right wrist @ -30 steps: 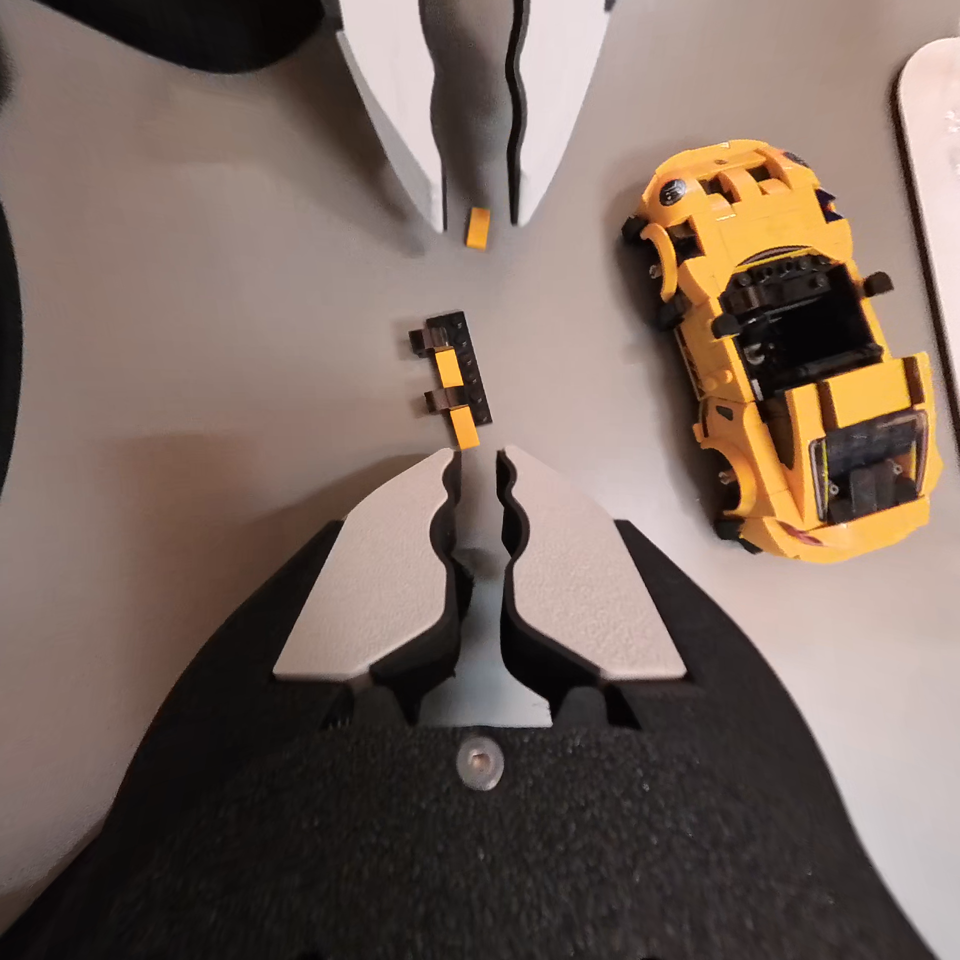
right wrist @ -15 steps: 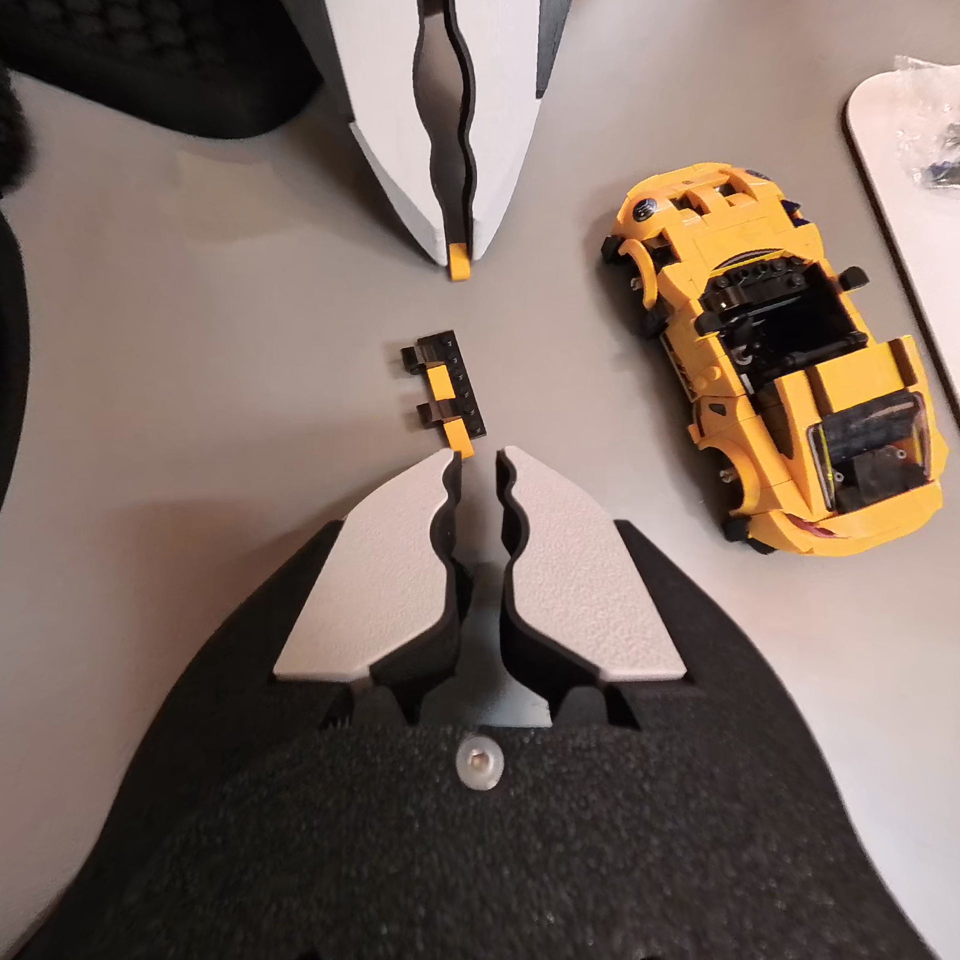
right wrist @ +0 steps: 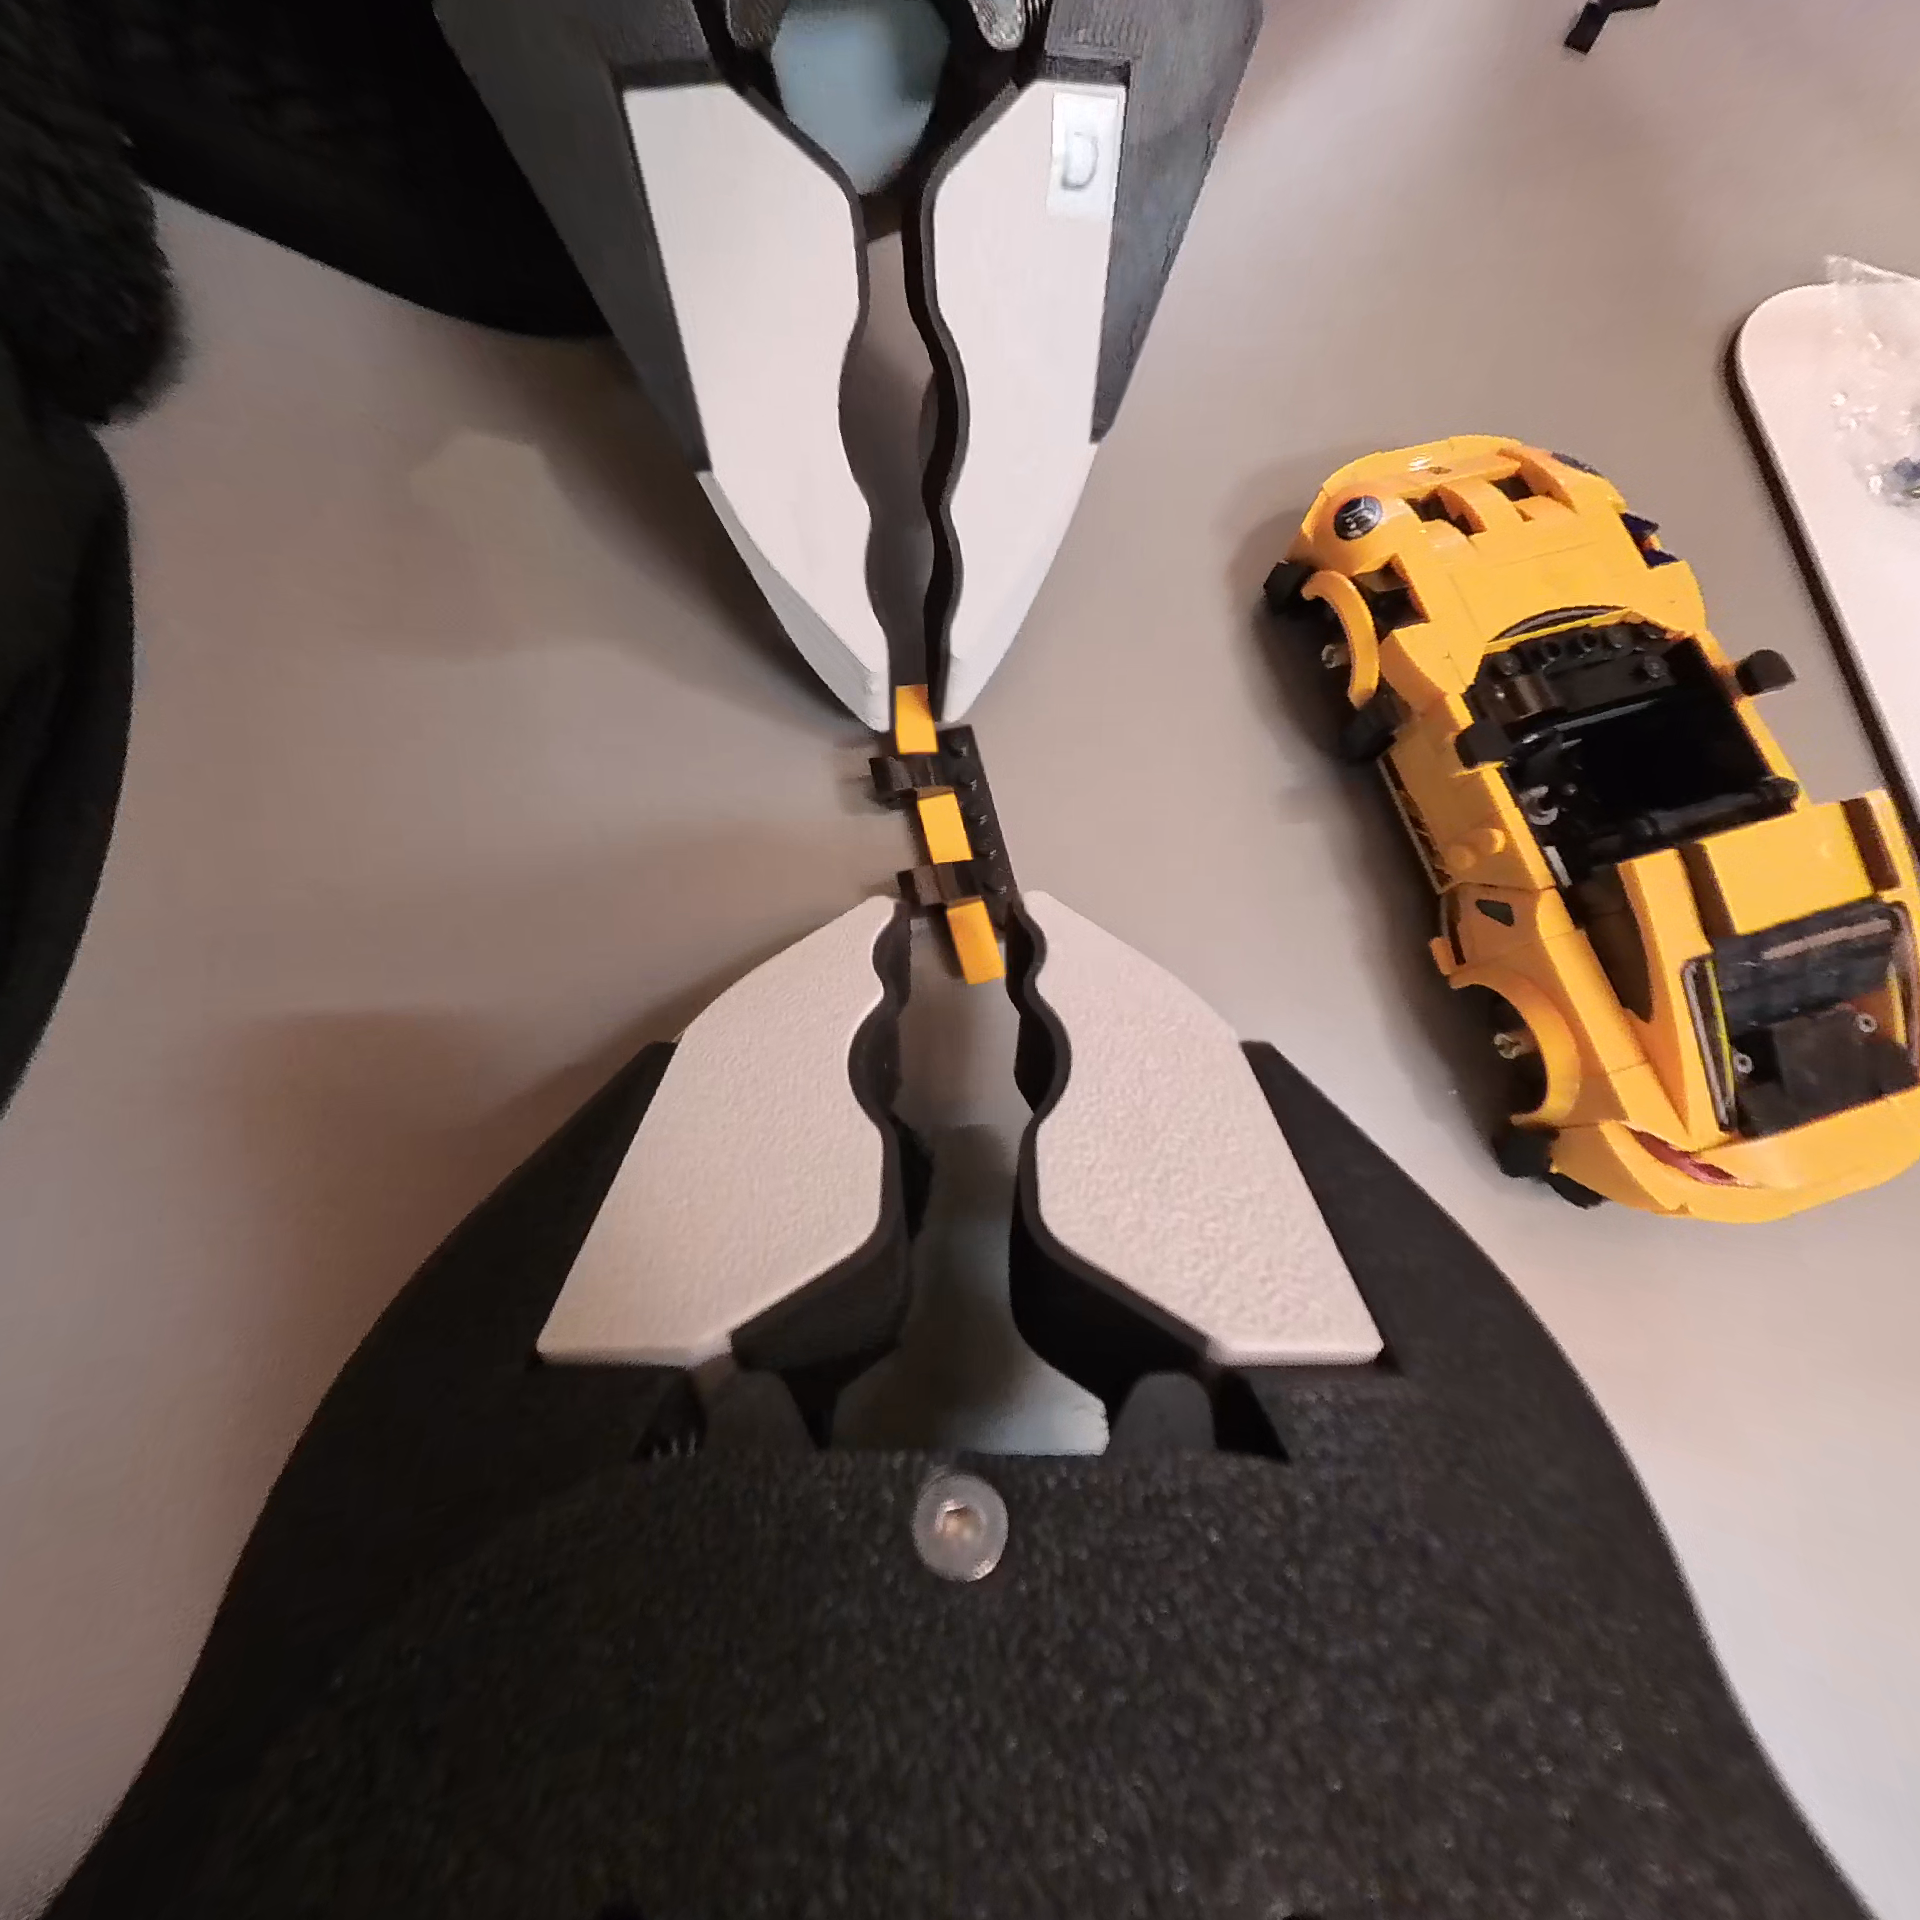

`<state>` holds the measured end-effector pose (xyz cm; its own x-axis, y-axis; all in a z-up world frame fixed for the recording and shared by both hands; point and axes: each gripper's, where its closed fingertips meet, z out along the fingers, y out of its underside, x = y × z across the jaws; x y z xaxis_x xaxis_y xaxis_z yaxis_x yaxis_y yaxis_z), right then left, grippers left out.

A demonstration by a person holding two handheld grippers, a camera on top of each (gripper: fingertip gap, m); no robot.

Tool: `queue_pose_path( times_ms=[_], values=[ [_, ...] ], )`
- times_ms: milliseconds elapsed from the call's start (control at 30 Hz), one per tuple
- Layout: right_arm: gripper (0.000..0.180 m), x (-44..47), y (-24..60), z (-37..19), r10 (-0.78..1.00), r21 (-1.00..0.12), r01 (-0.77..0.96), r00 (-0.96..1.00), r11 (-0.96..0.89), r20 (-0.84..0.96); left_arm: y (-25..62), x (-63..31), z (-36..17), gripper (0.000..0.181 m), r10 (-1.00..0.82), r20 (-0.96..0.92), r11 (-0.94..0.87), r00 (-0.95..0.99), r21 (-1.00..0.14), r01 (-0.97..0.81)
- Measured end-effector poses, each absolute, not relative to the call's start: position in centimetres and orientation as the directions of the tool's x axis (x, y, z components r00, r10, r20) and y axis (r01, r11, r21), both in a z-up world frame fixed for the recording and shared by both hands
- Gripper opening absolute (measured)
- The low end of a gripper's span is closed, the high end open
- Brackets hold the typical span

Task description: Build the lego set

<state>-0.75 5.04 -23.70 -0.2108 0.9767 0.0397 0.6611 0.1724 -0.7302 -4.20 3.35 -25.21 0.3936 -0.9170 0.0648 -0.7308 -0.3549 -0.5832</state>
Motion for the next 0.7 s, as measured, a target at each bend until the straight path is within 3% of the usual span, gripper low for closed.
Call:
queue_pose_path(
  times_ms=[300, 467, 700],
  values=[
    [0.009, -2.4, 4.5, -23.0, 0.981, -0.75, 0.651, -0.192, 0.117, -0.013, 3.5, -4.0, -25.4, 0.008, -0.905, 0.072, -0.382, 0.419, -0.574, -0.724],
    [0.006, -2.2, 5.2, -24.0, 0.981, -0.688, 0.713, -0.194, 0.136, -0.007, 3.5, -3.9, -25.6, 0.008, -0.896, 0.068, -0.398, 0.438, -0.557, -0.729],
    [0.022, -0.9, 5.5, -23.5, 0.962, -0.675, 0.716, -0.27, 0.18, -0.03, 3.5, -3.7, -25.6, 0.008, -0.895, 0.067, -0.401, 0.441, -0.552, -0.731]
  ],
)
